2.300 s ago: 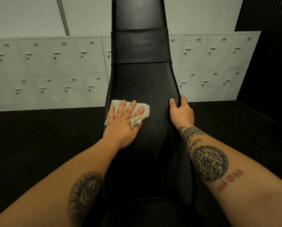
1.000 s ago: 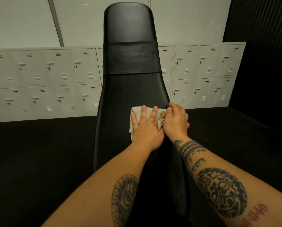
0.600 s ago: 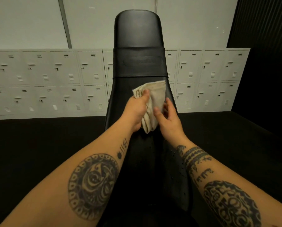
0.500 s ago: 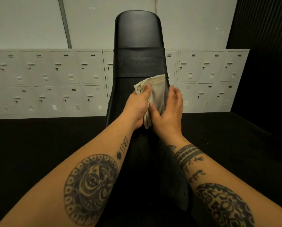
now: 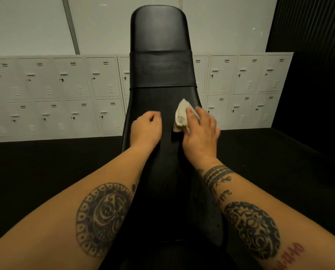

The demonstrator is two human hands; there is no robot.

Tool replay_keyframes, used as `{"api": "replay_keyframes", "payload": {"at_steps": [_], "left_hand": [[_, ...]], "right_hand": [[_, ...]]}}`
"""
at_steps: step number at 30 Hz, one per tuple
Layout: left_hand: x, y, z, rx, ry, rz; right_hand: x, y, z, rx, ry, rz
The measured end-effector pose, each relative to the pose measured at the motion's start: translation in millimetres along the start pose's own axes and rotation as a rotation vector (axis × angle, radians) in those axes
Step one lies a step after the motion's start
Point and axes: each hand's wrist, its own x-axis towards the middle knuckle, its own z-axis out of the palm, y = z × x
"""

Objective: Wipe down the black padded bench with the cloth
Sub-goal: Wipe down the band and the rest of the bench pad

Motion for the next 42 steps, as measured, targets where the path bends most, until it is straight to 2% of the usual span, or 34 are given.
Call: {"api": "replay_keyframes", "payload": {"at_steps": [2,3,5,9,13,17,20,23,27,29,32,35,37,42], "left_hand": [[5,-25,-2,0.303,0.038,-0.027],[5,-35,-4,0.358,0.022,-0.096],[4,-55,-5,0.306,-0.001,-0.216],[2,-80,-11,0.134,0.021,-0.245],[5,-90,-19,0.028,-0.021,-0.404],[10,-100,-22,-0.108,-0.039,-0.517],[7,-108,-23,-0.174,-0.066,-0.587],[4,-115,-23,-0.175,-0.071,-0.589],[2,-119,-21,-0.237,-0.082,-0.579],[2,-122,-21,-0.267,-0.076,-0.56],[3,-123,-20,-0.264,-0.079,-0.561],[3,-122,-18,-0.241,-0.069,-0.558],[4,-124,-17,-0.207,-0.054,-0.56],[4,-128,-16,-0.219,-0.035,-0.533]], "right_hand": [[-12,7,11,-0.117,-0.141,-0.065],[-18,10,19,-0.139,-0.236,-0.091],[-26,13,30,-0.107,-0.309,-0.094],[-18,15,36,-0.028,-0.244,-0.081],[-16,8,43,0.11,-0.285,-0.206],[-30,18,44,0.142,-0.352,-0.317],[-35,42,38,0.142,-0.255,-0.257],[-31,49,36,0.103,-0.175,-0.077],[-23,24,51,0.104,-0.096,0.162],[-30,5,62,0.139,-0.105,0.068],[-60,-10,68,0.185,-0.221,-0.159],[-85,8,54,0.177,-0.272,-0.271],[-91,31,46,0.138,-0.252,-0.219],[-72,30,47,0.164,-0.115,0.132]]}}
